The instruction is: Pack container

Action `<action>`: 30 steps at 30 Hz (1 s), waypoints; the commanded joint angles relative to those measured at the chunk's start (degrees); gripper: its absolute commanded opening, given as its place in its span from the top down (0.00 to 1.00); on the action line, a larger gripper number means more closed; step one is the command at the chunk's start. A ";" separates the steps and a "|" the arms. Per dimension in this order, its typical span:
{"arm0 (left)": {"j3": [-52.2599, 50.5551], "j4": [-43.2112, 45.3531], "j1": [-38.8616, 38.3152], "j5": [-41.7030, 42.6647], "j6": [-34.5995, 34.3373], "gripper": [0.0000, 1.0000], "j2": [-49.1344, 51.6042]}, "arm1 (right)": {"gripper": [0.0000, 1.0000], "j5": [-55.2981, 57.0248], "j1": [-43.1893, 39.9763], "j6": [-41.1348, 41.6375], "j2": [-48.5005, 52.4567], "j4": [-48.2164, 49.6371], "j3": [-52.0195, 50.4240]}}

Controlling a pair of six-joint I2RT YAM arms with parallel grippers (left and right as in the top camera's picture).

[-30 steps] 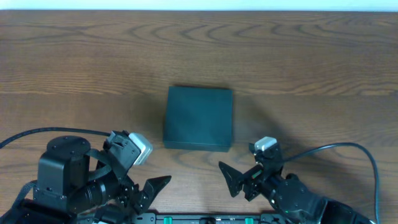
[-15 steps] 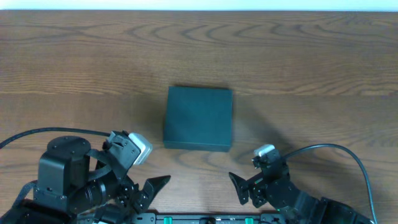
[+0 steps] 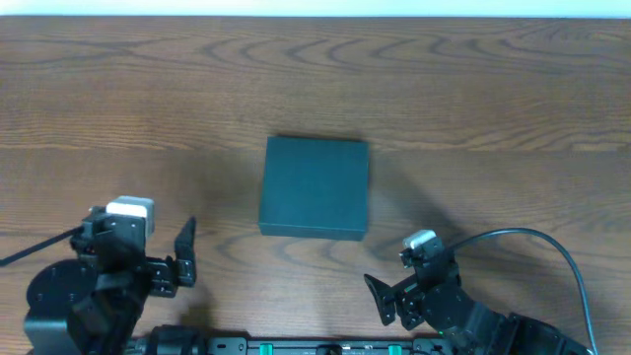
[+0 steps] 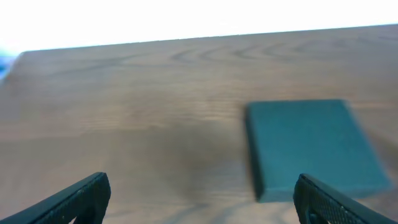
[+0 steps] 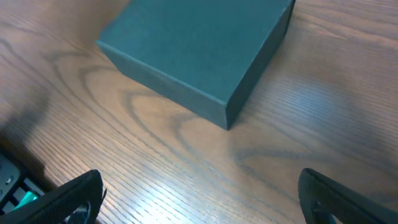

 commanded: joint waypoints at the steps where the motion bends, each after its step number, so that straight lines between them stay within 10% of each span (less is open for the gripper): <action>1: -7.69 4.11 3.80 -5.84 -4.00 0.05 -4.57 | 0.01 0.24 -0.39 -0.57 -0.24 -0.09 0.81; 12: -34.73 20.37 11.50 -7.21 -11.10 0.05 -19.98 | 0.01 0.26 -0.39 -0.57 -0.24 -0.09 0.81; 30: -48.50 21.38 11.65 -8.66 -18.40 0.05 -28.44 | 0.01 0.24 -0.39 -0.57 -0.24 -0.09 0.81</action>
